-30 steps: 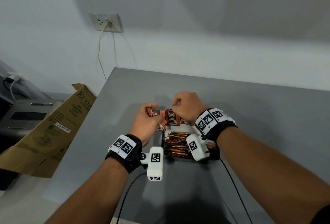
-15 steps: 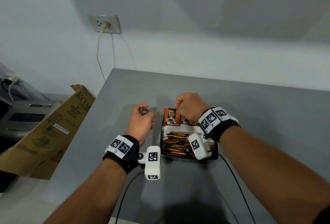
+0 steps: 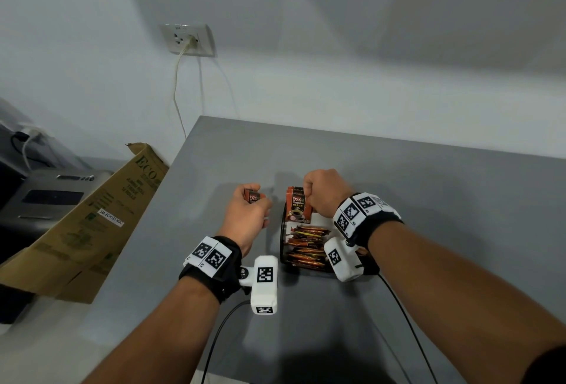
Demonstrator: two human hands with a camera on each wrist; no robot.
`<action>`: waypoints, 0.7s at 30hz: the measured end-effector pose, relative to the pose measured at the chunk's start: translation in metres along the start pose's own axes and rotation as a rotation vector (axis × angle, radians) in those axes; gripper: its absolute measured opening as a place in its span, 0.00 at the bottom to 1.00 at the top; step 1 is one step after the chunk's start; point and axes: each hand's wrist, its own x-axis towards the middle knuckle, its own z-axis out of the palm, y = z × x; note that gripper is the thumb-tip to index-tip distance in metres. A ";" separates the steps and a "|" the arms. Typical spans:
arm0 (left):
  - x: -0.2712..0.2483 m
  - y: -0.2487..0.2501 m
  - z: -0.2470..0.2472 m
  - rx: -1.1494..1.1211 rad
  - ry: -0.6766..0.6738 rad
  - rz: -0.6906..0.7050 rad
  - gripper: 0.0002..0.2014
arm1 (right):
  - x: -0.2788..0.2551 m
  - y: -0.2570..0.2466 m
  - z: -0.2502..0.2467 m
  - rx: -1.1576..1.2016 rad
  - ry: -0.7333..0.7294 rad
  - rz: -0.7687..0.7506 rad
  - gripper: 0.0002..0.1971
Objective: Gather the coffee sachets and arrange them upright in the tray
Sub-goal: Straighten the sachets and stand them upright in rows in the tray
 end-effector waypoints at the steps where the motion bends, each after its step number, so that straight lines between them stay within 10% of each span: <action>1: 0.000 0.000 0.000 -0.002 -0.002 -0.001 0.17 | 0.000 -0.001 -0.001 0.001 -0.002 0.003 0.09; 21: -0.008 0.021 0.030 -0.011 -0.205 0.139 0.27 | -0.027 -0.021 -0.057 0.328 -0.028 -0.139 0.05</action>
